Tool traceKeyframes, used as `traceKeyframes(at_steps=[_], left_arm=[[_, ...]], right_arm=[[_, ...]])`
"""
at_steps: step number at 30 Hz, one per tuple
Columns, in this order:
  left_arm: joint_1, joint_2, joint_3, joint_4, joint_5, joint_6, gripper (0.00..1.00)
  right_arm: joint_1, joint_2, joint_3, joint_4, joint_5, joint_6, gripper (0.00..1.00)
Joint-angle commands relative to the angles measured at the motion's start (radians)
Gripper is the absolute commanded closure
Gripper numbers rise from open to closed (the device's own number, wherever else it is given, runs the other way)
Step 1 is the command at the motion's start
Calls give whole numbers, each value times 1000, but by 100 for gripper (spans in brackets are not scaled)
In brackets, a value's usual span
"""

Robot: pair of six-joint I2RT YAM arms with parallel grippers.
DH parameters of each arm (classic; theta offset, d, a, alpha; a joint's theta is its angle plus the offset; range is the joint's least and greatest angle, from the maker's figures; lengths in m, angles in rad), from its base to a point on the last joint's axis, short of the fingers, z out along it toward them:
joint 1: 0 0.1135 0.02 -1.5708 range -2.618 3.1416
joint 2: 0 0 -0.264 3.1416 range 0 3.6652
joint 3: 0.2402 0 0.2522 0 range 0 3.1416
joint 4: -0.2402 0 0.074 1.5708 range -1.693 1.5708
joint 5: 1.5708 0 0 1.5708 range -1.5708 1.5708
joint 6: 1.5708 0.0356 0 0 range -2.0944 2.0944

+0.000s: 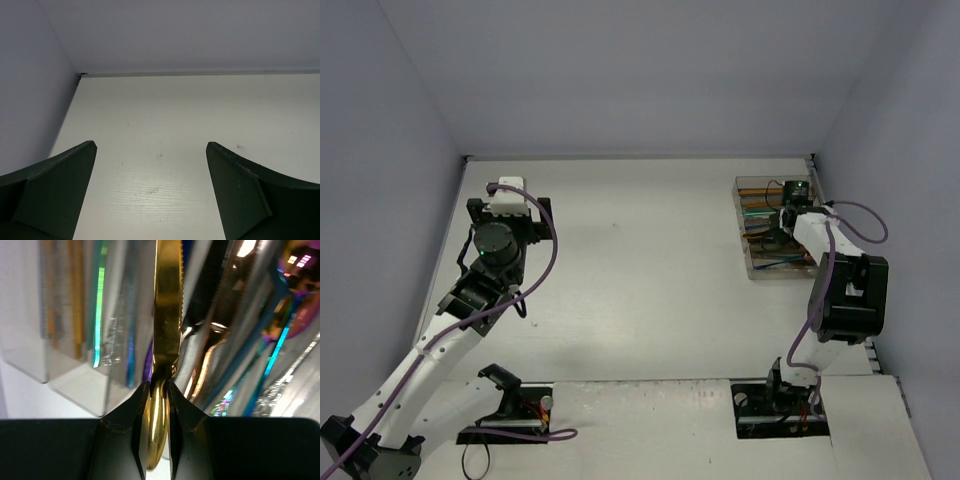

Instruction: Sort the eating utensils into containers

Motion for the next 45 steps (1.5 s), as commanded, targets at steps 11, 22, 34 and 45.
traceKeyframes(at_steps=[11, 22, 34, 45], left_arm=[[7, -4, 48, 51, 14, -16, 10], [8, 3, 48, 51, 18, -17, 10], [7, 1, 50, 50, 6, -10, 10], [9, 15, 50, 51, -20, 13, 10]], right_arm=[[-38, -35, -32, 48, 63, 14, 85], [-39, -97, 20, 55, 5, -108, 53], [-29, -504, 18, 50, -16, -662, 34], [31, -980, -65, -112, 116, -806, 6]])
